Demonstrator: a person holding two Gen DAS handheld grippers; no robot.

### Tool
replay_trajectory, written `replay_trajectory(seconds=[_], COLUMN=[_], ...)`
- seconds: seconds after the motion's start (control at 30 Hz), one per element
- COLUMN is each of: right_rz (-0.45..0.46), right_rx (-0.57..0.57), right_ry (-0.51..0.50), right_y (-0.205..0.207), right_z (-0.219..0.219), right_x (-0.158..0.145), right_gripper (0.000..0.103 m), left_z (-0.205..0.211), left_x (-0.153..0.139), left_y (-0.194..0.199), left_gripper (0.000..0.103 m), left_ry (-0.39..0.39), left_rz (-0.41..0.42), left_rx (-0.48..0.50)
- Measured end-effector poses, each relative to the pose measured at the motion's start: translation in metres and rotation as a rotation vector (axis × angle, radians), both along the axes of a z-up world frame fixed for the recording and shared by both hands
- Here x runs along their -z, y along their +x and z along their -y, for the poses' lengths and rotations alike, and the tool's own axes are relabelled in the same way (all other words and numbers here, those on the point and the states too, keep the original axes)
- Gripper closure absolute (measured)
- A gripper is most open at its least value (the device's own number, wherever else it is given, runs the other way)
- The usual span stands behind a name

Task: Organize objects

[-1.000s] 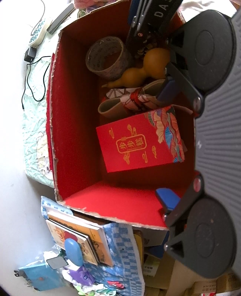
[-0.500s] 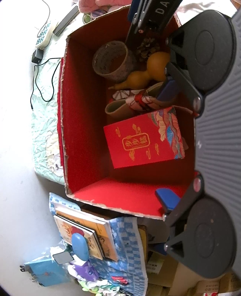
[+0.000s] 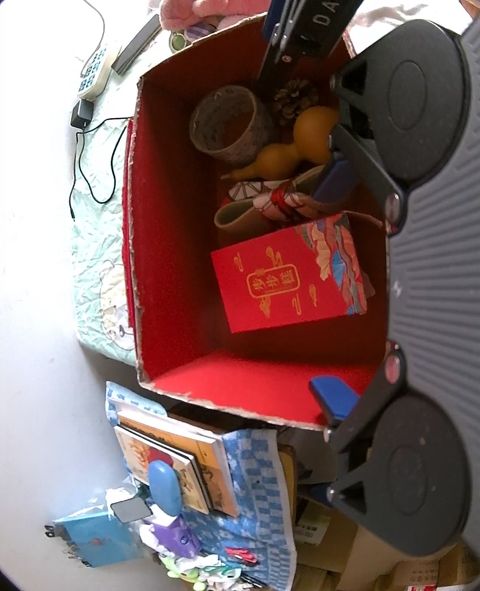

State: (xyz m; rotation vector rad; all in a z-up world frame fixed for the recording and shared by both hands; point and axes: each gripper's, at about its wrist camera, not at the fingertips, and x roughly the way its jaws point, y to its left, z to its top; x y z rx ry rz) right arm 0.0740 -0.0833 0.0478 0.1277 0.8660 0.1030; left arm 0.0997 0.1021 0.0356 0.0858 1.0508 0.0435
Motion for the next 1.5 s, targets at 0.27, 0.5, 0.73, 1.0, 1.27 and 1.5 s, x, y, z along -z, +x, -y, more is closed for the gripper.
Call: replay_trajectory(seconds=[0.27, 0.5, 0.73, 1.0, 1.27, 1.5], right_rz=[0.005, 0.018, 0.027, 0.025, 0.026, 0.023], right_rx=[-0.006, -0.005, -0.001, 0.006, 0.007, 0.013], right_ry=[0.006, -0.002, -0.014, -0.016, -0.025, -0.014], right_y=[-0.003, -0.005, -0.008, -0.009, -0.010, -0.011], right_z=[-0.002, 0.000, 0.001, 0.002, 0.003, 0.003], right_x=[0.001, 0.000, -0.002, -0.002, -0.002, 0.001], right_gripper=[0.050, 0.050, 0.050, 0.050, 0.050, 0.050], left_z=[0.001, 0.003, 0.005, 0.007, 0.006, 0.007], left_x=[0.003, 0.002, 0.002, 0.000, 0.004, 0.004], left_y=[-0.003, -0.004, -0.006, -0.009, -0.010, -0.011], left_gripper=[0.002, 0.002, 0.002, 0.002, 0.002, 0.002], left_ry=[-0.003, -0.002, 0.010, 0.003, 0.002, 0.011], left_rz=[0.004, 0.018, 0.027, 0.042, 0.042, 0.050], left_rx=[-0.007, -0.008, -0.013, -0.009, -0.020, -0.018])
